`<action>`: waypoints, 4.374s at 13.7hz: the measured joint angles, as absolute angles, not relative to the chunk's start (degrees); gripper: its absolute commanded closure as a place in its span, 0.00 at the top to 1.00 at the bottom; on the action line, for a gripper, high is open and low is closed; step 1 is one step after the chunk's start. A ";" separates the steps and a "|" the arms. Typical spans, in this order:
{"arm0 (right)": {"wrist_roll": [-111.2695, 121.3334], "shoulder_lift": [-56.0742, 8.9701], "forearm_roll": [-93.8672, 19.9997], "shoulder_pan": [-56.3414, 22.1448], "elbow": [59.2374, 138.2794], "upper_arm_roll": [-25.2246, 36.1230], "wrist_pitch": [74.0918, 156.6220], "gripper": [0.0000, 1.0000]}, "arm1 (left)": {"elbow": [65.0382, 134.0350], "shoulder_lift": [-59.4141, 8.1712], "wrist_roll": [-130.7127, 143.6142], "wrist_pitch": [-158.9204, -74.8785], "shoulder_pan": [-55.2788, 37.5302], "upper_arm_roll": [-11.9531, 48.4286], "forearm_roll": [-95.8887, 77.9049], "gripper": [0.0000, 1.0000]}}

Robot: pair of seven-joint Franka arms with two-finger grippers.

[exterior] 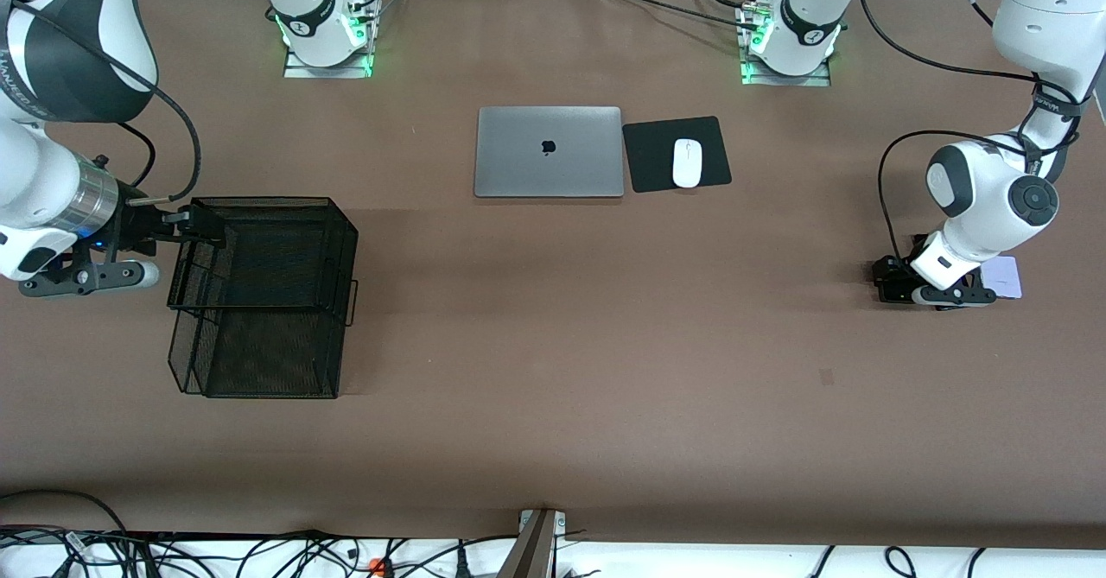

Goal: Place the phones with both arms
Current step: 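Carry the flip phone with the left gripper toward the laptop, then set the flip phone down with the left gripper while the right gripper approaches, then grasp the flip phone with the right gripper while the left gripper returns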

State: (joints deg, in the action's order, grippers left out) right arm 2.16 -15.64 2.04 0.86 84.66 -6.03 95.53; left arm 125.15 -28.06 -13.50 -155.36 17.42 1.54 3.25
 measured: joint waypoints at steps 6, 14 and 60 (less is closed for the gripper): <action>2.17 -15.64 2.04 0.86 84.66 -6.03 95.53 1.00 | 115.62 -28.28 -8.00 -142.72 16.97 4.42 3.24 0.00; 2.18 -15.64 2.04 0.89 84.65 -6.03 95.53 1.00 | 105.00 -28.43 18.20 -131.48 -2.64 6.34 3.24 0.00; -33.58 -30.86 0.64 -29.33 79.35 -7.96 113.56 0.99 | 78.71 -39.16 -4.33 -96.82 -9.11 -2.73 8.74 1.00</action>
